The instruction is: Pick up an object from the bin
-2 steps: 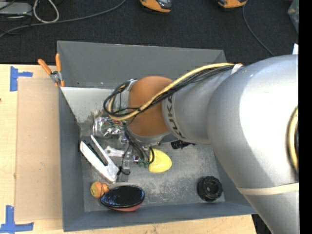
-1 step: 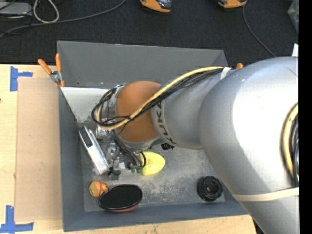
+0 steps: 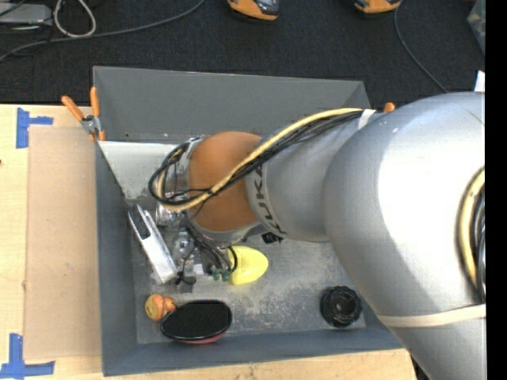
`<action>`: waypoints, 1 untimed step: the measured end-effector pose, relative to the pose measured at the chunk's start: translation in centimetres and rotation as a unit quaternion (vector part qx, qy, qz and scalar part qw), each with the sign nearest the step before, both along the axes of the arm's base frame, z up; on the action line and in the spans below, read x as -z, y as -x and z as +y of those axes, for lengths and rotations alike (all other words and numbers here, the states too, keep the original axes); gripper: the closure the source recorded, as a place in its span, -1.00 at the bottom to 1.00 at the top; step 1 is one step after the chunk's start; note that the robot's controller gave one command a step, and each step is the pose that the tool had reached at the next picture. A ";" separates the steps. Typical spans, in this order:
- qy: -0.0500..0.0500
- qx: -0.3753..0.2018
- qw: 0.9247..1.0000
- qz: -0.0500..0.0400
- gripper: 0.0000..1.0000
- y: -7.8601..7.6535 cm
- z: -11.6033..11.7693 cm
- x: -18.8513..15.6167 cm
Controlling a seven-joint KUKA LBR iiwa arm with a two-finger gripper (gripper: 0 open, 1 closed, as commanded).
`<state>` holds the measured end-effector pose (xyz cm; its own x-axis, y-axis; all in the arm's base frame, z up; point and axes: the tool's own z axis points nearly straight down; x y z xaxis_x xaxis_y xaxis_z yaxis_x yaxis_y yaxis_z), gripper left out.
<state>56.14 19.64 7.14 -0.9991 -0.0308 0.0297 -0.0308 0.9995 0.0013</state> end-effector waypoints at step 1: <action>0.002 0.022 1.000 0.002 1.00 0.2 -0.7 -7.9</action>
Offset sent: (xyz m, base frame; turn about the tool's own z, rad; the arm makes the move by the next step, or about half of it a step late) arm 0.0205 -0.0120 0.1311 0.0191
